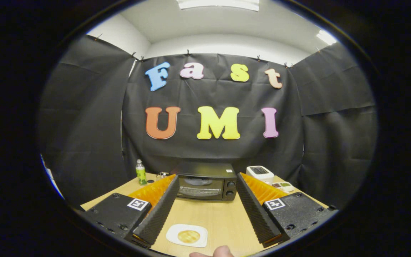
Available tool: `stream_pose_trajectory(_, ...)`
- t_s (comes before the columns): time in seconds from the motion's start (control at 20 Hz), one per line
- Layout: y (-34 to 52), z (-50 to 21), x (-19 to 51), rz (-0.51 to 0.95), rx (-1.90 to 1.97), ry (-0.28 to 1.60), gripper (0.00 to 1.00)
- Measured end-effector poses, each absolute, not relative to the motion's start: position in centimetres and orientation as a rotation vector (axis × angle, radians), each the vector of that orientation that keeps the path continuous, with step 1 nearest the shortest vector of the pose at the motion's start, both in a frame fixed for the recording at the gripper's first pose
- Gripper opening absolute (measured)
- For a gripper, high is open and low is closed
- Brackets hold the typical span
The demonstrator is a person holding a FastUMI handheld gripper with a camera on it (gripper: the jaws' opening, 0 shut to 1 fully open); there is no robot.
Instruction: Open the toaster oven, put the food inside, and close the toaster oven door.
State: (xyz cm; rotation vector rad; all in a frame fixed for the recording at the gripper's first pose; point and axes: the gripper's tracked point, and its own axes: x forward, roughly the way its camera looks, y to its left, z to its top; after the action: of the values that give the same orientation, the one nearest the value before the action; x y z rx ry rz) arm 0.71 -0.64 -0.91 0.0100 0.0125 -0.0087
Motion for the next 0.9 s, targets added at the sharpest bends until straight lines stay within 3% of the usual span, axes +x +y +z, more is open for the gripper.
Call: stream_pose_trajectory(0.9, -1.3, -2.7, 4.2, -0.013, 0.028, 0.034, 1.00)
